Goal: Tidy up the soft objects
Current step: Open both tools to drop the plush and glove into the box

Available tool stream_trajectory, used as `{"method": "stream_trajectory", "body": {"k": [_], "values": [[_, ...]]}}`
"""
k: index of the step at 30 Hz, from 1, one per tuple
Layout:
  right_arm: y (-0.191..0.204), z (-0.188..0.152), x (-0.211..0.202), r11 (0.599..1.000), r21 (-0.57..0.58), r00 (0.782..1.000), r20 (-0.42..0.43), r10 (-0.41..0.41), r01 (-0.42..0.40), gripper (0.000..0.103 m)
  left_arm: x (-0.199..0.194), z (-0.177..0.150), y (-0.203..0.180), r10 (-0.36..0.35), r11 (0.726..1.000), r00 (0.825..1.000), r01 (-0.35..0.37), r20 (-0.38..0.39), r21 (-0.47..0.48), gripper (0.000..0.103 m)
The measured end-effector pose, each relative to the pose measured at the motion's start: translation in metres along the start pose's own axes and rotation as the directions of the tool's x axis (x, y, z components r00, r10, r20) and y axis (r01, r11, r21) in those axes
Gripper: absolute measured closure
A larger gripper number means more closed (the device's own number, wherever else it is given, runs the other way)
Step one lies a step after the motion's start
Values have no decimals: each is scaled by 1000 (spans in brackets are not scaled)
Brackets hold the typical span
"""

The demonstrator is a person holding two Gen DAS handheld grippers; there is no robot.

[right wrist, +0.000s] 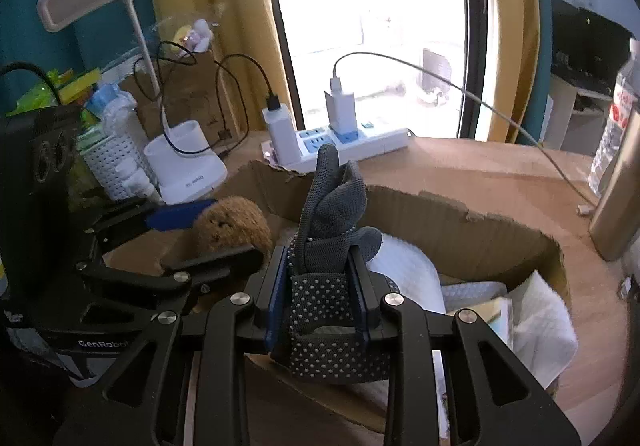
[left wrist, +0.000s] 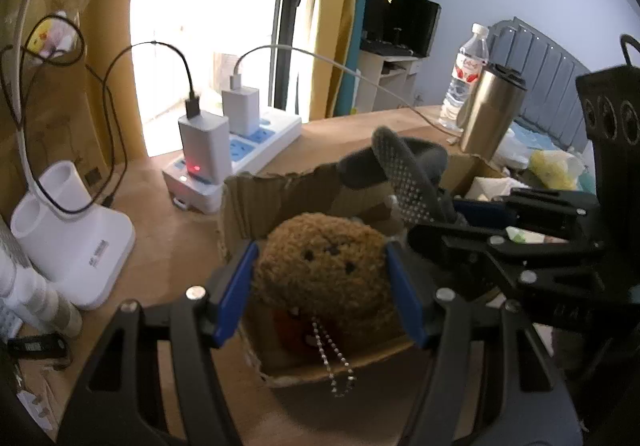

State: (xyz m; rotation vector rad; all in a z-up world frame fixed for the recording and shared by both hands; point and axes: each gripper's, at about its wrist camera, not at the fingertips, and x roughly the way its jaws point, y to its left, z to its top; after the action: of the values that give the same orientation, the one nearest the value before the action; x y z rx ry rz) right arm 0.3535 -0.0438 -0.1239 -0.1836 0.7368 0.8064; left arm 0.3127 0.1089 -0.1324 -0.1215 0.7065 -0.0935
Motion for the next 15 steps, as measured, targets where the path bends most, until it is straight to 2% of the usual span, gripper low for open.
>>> {"method": "stream_trajectory", "body": {"k": [5, 15], "values": [[-3, -3, 8, 1000, 18, 999, -32, -2, 3, 71, 3, -1, -2, 6, 1000, 1000, -6, 14, 11, 33], [-12, -4, 0, 998, 52, 999, -24, -35, 36, 52, 3, -1, -6, 9, 1000, 1000, -9, 15, 30, 31]]}}
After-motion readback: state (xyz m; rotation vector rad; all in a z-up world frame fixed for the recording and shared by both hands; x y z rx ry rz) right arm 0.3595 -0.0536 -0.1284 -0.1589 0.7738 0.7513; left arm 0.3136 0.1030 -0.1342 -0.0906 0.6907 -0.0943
